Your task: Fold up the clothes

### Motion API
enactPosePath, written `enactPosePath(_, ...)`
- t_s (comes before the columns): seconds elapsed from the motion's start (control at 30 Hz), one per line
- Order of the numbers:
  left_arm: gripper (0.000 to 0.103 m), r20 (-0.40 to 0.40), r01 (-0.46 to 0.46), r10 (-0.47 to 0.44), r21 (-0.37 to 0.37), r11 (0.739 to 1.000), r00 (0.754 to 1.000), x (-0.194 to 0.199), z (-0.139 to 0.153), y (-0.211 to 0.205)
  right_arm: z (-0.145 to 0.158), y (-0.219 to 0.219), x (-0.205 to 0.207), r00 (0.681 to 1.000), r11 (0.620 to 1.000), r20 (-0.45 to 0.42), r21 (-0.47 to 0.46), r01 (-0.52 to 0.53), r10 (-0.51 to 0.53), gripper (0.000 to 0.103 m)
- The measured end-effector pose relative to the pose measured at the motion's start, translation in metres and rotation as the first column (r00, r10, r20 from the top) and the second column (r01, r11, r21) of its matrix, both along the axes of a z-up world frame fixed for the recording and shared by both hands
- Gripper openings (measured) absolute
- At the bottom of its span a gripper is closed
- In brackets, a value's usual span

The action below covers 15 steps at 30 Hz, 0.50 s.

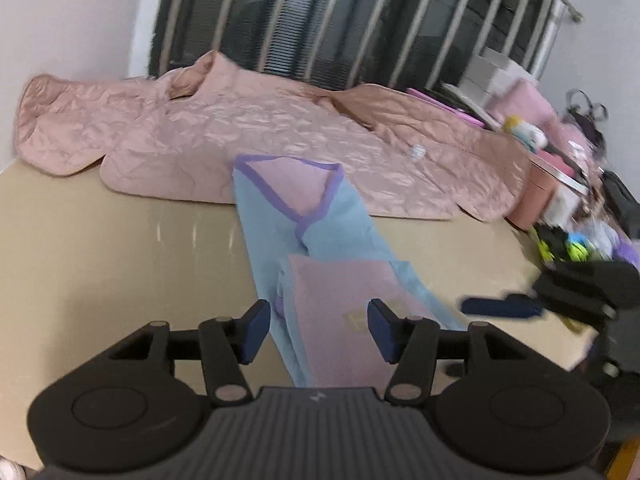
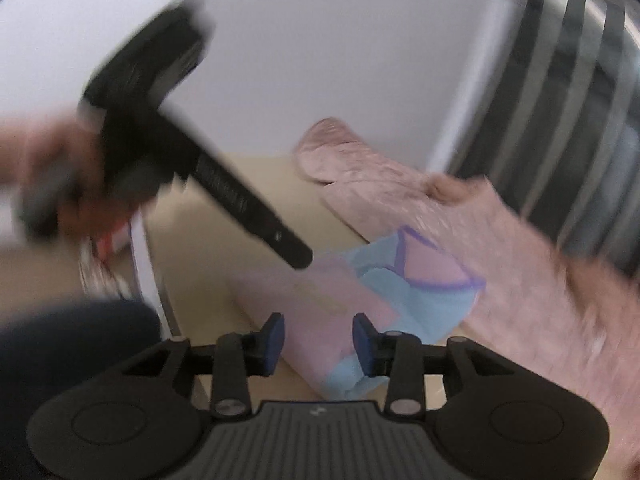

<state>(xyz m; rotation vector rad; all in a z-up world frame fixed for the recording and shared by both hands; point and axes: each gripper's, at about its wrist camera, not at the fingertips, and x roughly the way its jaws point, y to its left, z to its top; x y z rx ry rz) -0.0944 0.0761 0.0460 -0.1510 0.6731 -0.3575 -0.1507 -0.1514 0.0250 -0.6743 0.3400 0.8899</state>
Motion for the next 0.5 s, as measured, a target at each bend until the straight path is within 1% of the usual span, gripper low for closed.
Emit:
enactPosePath(0.07,0.062,0.031,0.06,-0.061,0.028,0.998,0.998,-0.01,0.004,-0.003,-0.008,0.01,0.004,0.999,0.997,0.009,-0.064,-0.03,0.031,0.04)
enactPosePath(0.1,0.066,0.051,0.087,-0.09,0.045,0.995,0.995,-0.015,0.005,-0.006,-0.011,0.015,0.007,0.999,0.995,0.008,-0.093,-0.044,0.045,0.041)
enactPosePath(0.17,0.073,0.091,0.141,-0.148,0.081,0.987,0.985,-0.025,0.007,-0.012,-0.018,0.022,0.014,0.998,0.992,-0.008,-0.113,-0.057,0.056,0.04)
enactPosePath(0.2,0.078,0.108,0.165,-0.176,0.102,0.981,0.978,-0.029,0.006,-0.016,-0.02,0.024,0.018,0.998,0.992,-0.013,-0.11,-0.057,0.056,0.037)
enactPosePath(0.23,0.08,0.121,0.19,-0.205,0.127,0.974,0.971,-0.033,0.005,-0.02,-0.021,0.026,0.021,0.998,0.994,-0.029,-0.101,-0.051,0.049,0.033)
enactPosePath(0.27,0.081,0.132,0.213,-0.234,0.159,0.964,0.963,-0.037,0.003,-0.025,-0.02,0.027,0.026,0.998,0.996,-0.059,-0.08,-0.039,0.034,0.019)
enactPosePath(0.3,0.081,0.143,0.233,-0.262,0.192,0.953,0.954,-0.041,0.0,-0.03,-0.018,0.026,0.031,0.995,0.998,-0.093,-0.051,-0.027,0.022,0.016)
enactPosePath(0.4,0.081,0.178,0.263,-0.325,0.3,0.917,0.929,-0.042,-0.008,-0.041,-0.007,0.017,0.038,0.987,1.0,-0.158,0.023,-0.007,0.01,0.013)
enactPosePath(0.5,0.081,0.204,0.284,-0.389,0.405,0.869,0.898,-0.044,-0.017,-0.052,0.002,0.006,0.04,0.979,0.996,-0.205,0.085,0.009,0.008,0.012)
